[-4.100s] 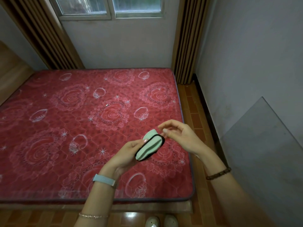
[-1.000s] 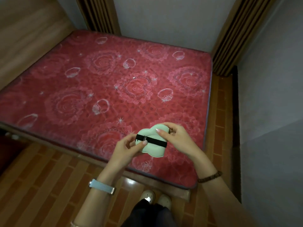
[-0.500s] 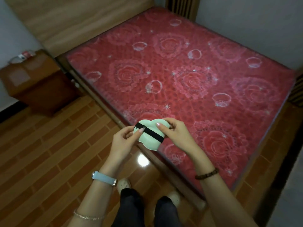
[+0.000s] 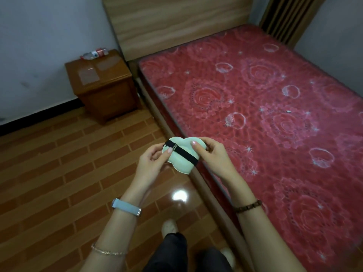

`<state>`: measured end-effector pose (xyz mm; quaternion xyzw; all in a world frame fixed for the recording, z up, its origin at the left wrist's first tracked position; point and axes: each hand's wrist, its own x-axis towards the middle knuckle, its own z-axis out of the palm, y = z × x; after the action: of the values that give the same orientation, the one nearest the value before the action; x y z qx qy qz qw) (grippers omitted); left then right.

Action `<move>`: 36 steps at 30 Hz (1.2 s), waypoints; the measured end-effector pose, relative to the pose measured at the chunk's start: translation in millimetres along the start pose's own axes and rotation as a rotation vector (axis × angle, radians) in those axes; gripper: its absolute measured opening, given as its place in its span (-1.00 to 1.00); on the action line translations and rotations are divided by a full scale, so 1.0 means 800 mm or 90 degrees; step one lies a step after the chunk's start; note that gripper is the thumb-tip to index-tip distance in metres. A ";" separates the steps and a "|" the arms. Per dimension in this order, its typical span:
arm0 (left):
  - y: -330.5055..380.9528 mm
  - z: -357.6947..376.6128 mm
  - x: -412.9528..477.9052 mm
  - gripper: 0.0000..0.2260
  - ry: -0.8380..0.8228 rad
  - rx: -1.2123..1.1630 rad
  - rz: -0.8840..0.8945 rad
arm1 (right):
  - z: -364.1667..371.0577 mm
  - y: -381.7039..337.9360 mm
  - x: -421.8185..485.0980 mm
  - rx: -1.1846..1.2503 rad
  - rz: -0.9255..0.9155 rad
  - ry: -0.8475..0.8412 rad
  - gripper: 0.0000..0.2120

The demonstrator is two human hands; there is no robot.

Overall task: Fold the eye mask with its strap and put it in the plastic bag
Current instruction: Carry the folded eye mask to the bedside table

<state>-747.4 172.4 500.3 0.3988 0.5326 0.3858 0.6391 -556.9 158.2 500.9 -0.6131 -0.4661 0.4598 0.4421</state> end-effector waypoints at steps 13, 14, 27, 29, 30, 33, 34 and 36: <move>0.031 -0.145 0.040 -0.84 0.167 -0.075 0.035 | 0.150 -0.045 0.101 0.012 -0.013 -0.184 -0.70; 0.034 -0.151 0.045 -0.82 0.181 -0.075 0.036 | 0.158 -0.047 0.111 0.009 -0.020 -0.195 -0.71; 0.102 -0.200 0.154 -0.75 0.296 -0.113 0.072 | 0.225 -0.100 0.266 0.026 -0.054 -0.307 -0.72; 0.108 -0.205 0.171 -0.78 0.310 -0.119 0.077 | 0.229 -0.105 0.287 0.012 -0.067 -0.322 -0.71; 0.109 -0.207 0.178 -0.79 0.317 -0.119 0.078 | 0.232 -0.108 0.296 0.004 -0.075 -0.330 -0.71; 0.119 -0.217 0.202 -0.78 0.333 -0.123 0.070 | 0.245 -0.116 0.329 -0.006 -0.078 -0.352 -0.71; 0.122 -0.222 0.210 -0.78 0.335 -0.128 0.067 | 0.251 -0.118 0.339 -0.003 -0.073 -0.357 -0.71; 0.129 -0.235 0.227 -0.79 0.334 -0.138 0.069 | 0.264 -0.121 0.359 0.001 -0.063 -0.365 -0.71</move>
<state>-915.5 397.0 506.3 0.2430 0.6133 0.5638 0.4969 -738.1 480.0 511.7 -0.4345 -0.6010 0.5924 0.3147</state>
